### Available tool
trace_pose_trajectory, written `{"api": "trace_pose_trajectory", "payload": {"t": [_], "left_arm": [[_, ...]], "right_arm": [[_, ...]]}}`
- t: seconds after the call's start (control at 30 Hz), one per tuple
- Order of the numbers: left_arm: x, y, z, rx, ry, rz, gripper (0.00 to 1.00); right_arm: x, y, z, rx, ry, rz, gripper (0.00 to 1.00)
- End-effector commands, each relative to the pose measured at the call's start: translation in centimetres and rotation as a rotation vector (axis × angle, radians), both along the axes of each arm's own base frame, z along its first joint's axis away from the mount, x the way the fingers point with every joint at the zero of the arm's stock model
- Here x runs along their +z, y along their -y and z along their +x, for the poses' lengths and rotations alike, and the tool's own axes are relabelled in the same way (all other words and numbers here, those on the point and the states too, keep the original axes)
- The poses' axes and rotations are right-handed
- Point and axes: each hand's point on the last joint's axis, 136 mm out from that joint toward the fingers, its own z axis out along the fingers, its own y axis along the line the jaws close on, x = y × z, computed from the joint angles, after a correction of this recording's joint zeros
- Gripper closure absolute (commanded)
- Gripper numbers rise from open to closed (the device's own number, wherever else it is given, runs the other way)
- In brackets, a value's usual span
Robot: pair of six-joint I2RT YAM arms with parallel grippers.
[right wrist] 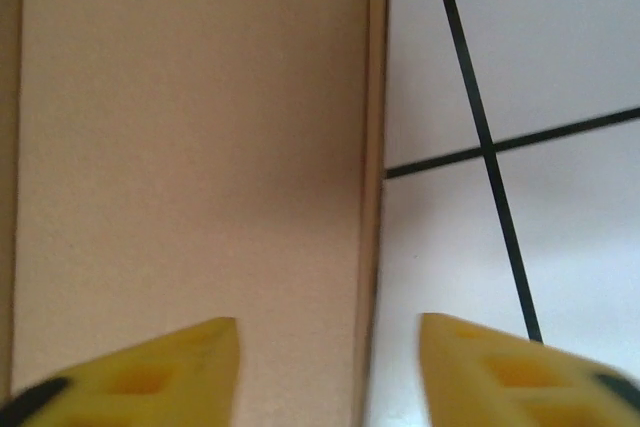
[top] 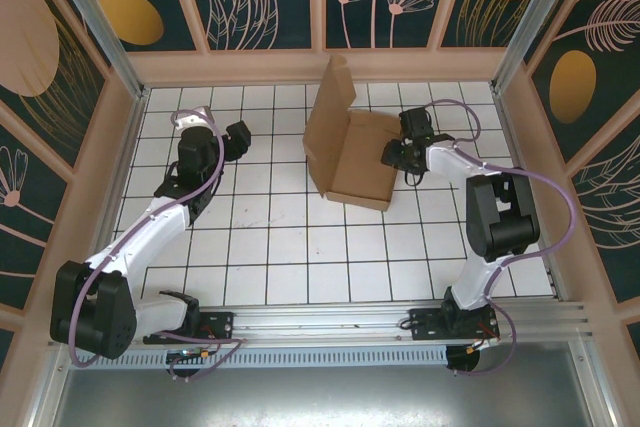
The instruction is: Fold the paper box
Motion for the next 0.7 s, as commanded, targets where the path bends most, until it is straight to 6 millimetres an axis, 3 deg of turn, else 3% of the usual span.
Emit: {"api": "trace_pose_trajectory", "payload": {"t": [0.0, 0.17, 0.33, 0.47, 0.67], "left_arm": [[-1.4, 0.0, -0.2, -0.012, -0.036, -0.005, 0.2], [-3.0, 1.0, -0.7, -0.046, -0.063, -0.055, 0.21], [-4.5, 4.7, -1.8, -0.105, -0.068, -0.069, 0.19], [-5.7, 7.4, -2.9, -0.18, -0.075, -0.134, 0.16], [-6.8, 8.3, -4.0, -0.239, -0.108, -0.124, 0.14]], "right_arm": [[3.7, 0.3, 1.3, -0.038, 0.13, 0.045, 0.31], [8.3, 1.8, 2.6, 0.008, 0.33, 0.017, 0.24], [9.6, 2.5, 4.8, 0.152, 0.438, -0.019, 0.22], [7.9, 0.0, 6.7, 0.53, 0.485, -0.065, 0.18], [4.0, -0.5, 10.3, 0.822, 0.383, -0.12, 0.15]]}}
